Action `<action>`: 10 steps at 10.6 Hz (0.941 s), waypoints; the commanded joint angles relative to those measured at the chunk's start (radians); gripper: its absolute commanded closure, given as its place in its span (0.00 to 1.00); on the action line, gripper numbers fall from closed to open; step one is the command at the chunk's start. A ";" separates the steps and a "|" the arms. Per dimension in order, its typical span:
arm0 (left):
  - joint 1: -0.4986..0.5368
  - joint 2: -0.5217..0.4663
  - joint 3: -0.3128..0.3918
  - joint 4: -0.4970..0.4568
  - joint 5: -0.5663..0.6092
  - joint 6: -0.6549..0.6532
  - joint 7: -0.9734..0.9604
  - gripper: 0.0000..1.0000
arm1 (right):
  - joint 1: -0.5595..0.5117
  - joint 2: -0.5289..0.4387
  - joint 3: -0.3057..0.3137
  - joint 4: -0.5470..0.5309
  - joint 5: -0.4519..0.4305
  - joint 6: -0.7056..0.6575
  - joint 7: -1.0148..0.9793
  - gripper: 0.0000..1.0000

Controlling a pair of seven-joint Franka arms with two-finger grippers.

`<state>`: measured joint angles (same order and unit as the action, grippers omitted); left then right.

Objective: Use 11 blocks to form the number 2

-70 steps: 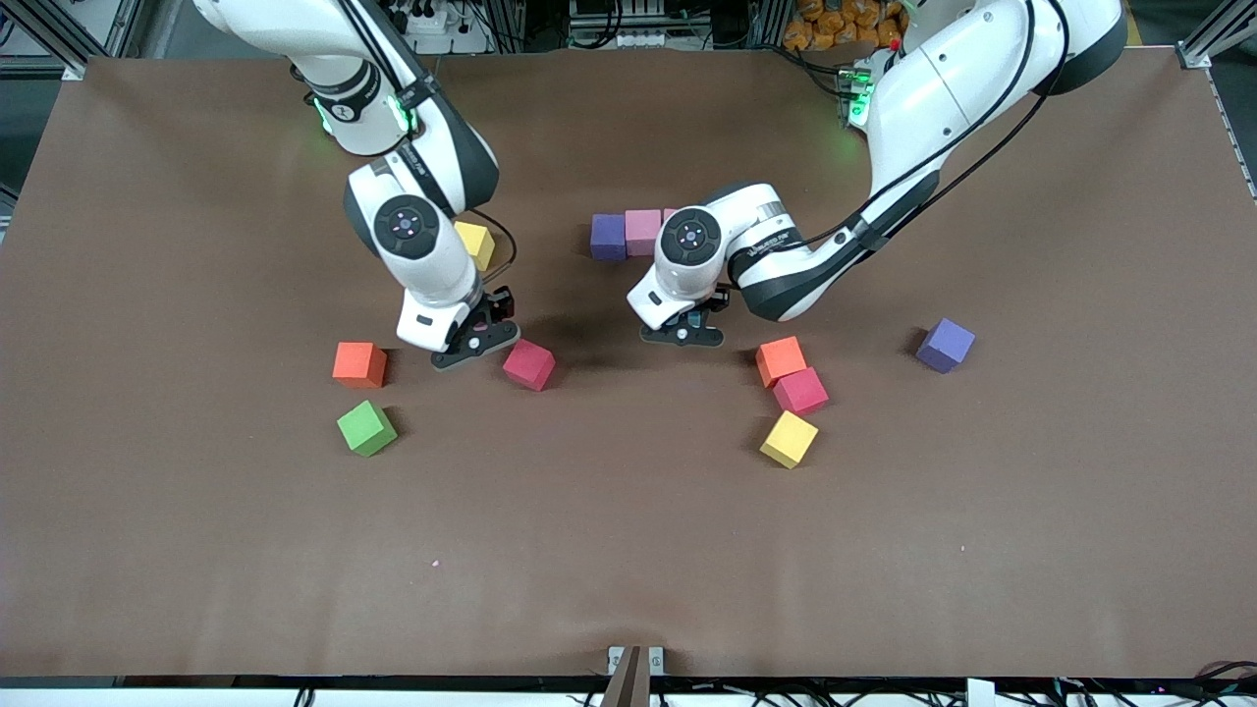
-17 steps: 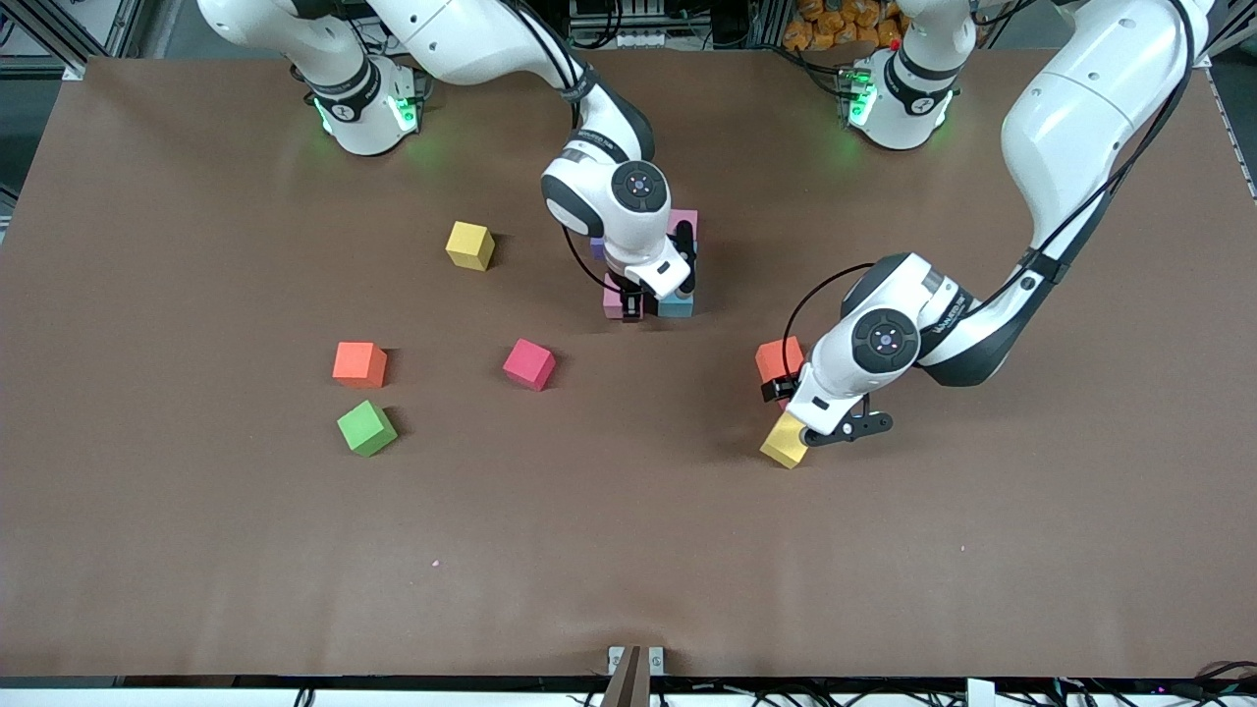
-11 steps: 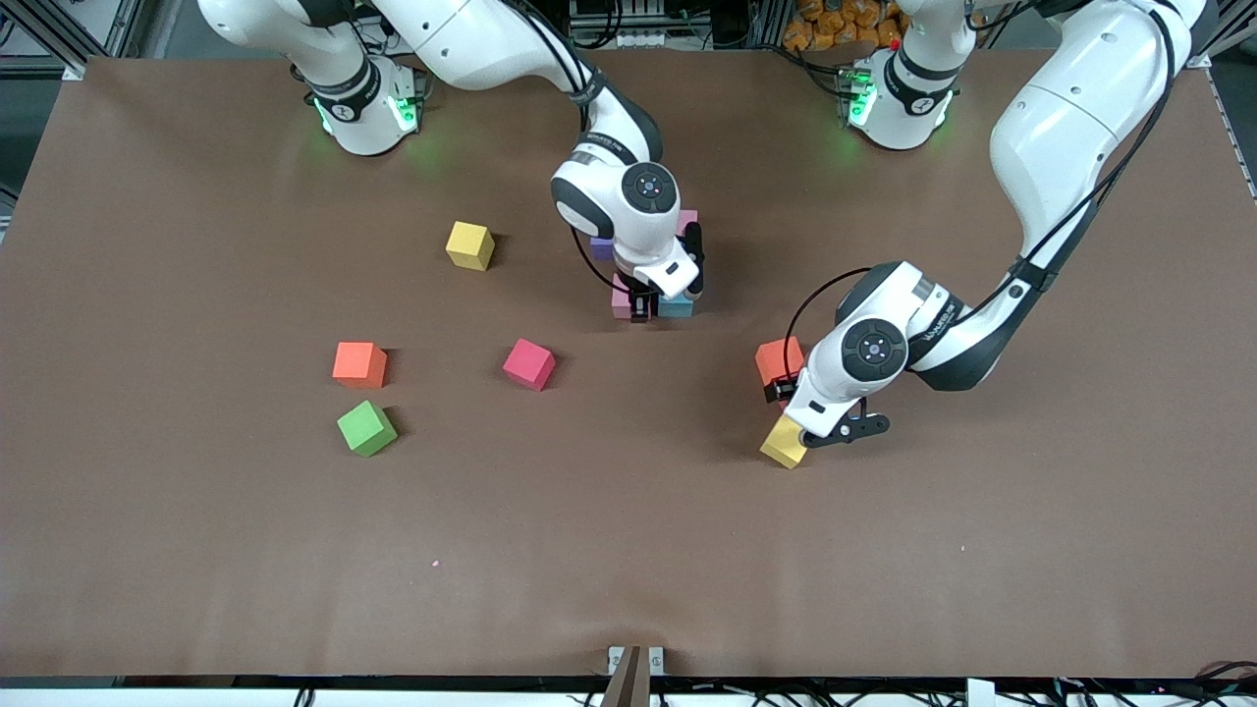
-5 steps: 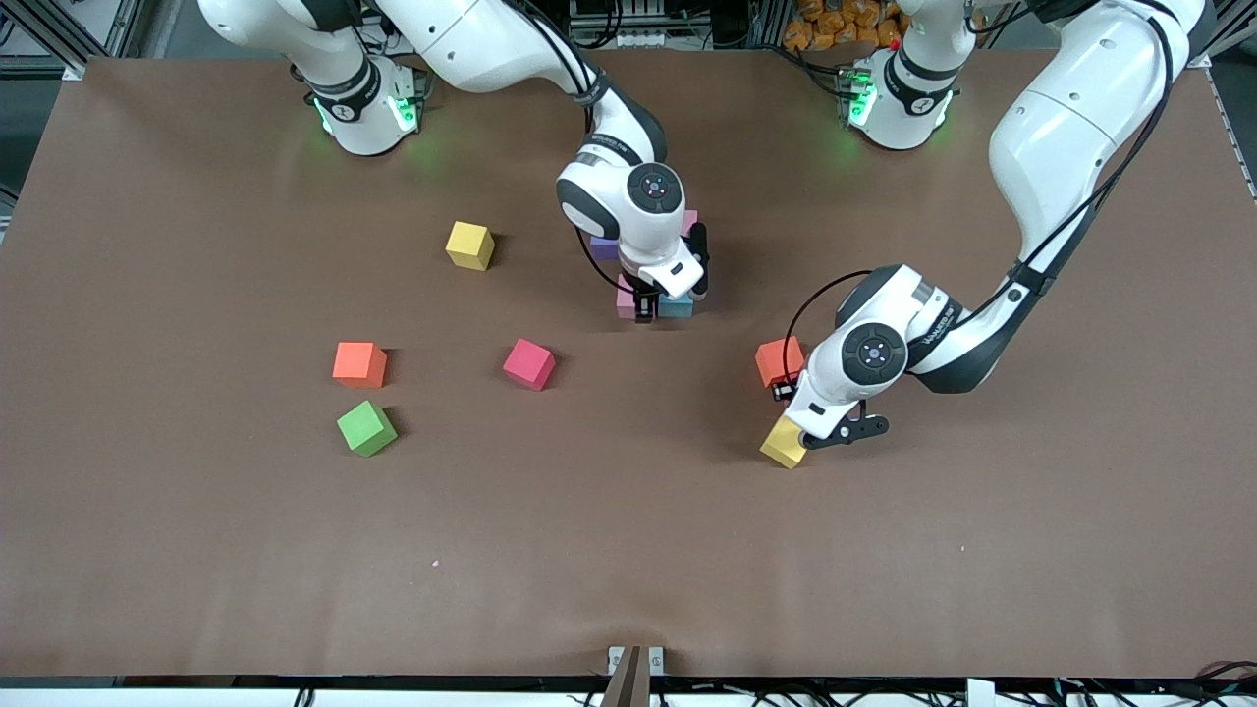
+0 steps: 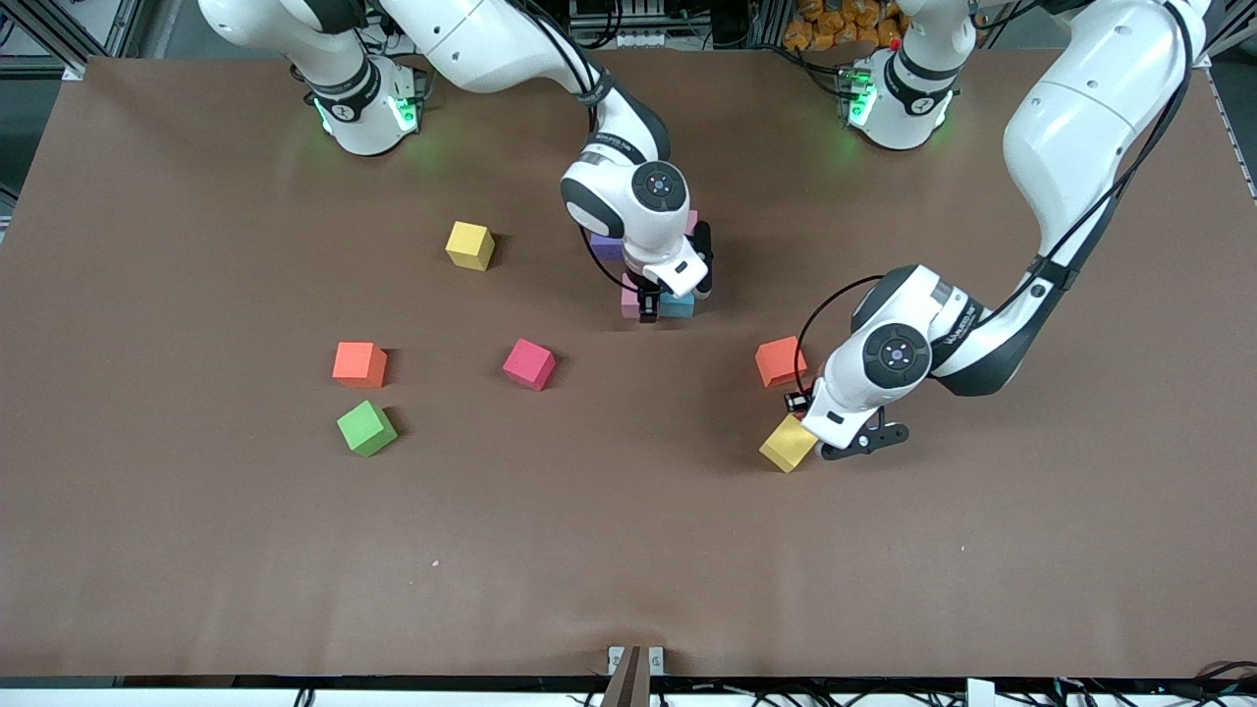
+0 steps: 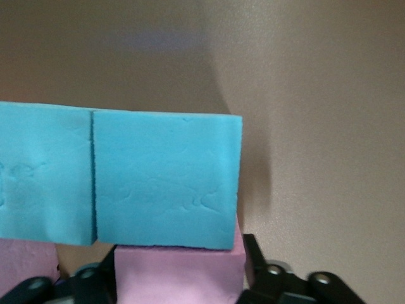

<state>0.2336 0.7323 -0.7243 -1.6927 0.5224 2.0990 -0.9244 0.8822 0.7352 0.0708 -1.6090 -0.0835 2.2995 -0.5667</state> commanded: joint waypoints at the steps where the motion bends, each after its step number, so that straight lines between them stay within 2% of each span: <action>1: 0.004 -0.077 -0.032 -0.009 -0.048 -0.056 -0.014 0.45 | 0.007 0.010 -0.006 0.024 -0.019 -0.008 0.021 0.00; 3: -0.002 -0.123 -0.035 -0.004 -0.155 -0.059 -0.028 0.45 | 0.001 -0.003 -0.006 0.024 -0.018 -0.015 0.021 0.00; 5: -0.007 -0.148 -0.050 0.007 -0.211 -0.089 -0.091 0.45 | -0.003 -0.025 -0.006 0.023 -0.016 -0.040 0.019 0.00; 8: -0.003 -0.160 -0.118 0.007 -0.213 -0.117 -0.323 0.45 | -0.017 -0.080 -0.006 0.023 -0.016 -0.118 0.013 0.00; 10: -0.014 -0.156 -0.136 0.005 -0.213 -0.117 -0.483 0.45 | -0.037 -0.118 -0.006 0.021 -0.013 -0.159 0.010 0.00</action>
<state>0.2224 0.5960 -0.8511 -1.6810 0.3299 1.9998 -1.3121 0.8680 0.6623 0.0562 -1.5721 -0.0836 2.1734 -0.5637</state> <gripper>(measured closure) 0.454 0.000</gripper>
